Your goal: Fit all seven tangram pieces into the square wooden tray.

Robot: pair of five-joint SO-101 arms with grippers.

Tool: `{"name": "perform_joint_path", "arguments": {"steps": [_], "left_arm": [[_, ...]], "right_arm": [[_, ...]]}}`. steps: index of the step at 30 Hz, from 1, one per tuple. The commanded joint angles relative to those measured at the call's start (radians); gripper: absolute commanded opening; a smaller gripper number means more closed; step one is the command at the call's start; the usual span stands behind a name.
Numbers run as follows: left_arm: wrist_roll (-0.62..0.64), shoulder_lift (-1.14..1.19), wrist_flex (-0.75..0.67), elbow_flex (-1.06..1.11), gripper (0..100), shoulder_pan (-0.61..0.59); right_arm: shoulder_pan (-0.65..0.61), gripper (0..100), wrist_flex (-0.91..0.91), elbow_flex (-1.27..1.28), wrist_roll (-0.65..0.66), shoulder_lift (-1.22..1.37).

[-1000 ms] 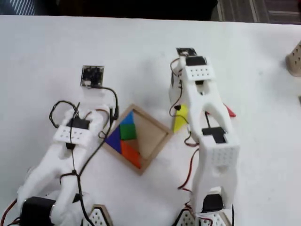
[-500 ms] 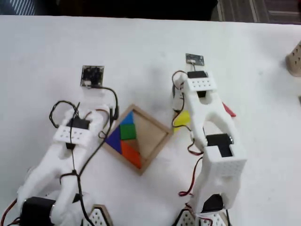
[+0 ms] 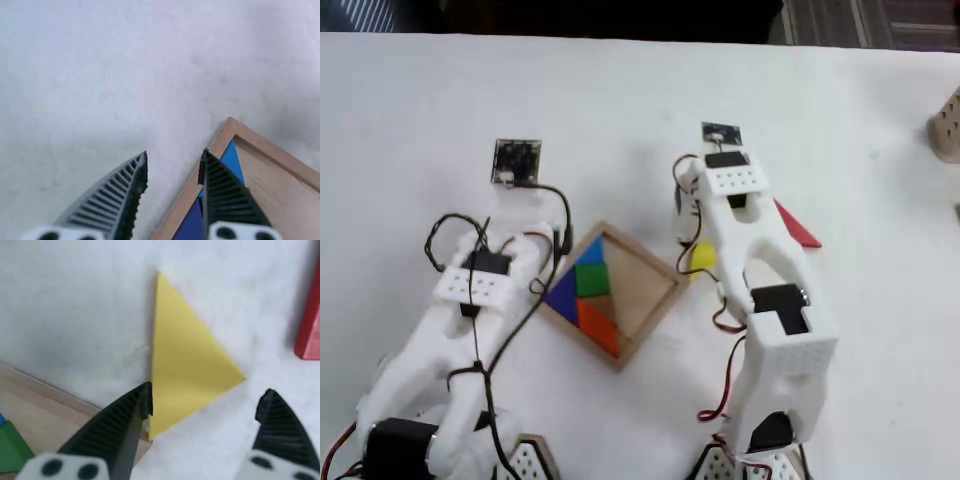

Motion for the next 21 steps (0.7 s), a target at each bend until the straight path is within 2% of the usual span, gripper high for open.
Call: {"name": "perform_joint_path", "arguments": {"steps": [1, 6, 11, 21], "left_arm": [[-0.012, -0.004, -0.037, -0.057, 18, -0.013], [-0.012, -0.004, -0.052, -0.054, 18, -0.013], [-0.012, -0.004, -0.051, -0.054, 18, -0.013], [-0.012, -0.004, -0.051, -0.052, 18, -0.013]], "right_arm": [[0.015, 31.5, -0.018, -0.014, -0.034, -0.027], [0.005, 31.5, -0.054, -0.041, -0.034, 0.05], [0.016, 31.3, -0.008, -0.115, -0.034, 0.104], [0.041, 31.1, 0.001, -0.147, -0.025, 0.113]]}}
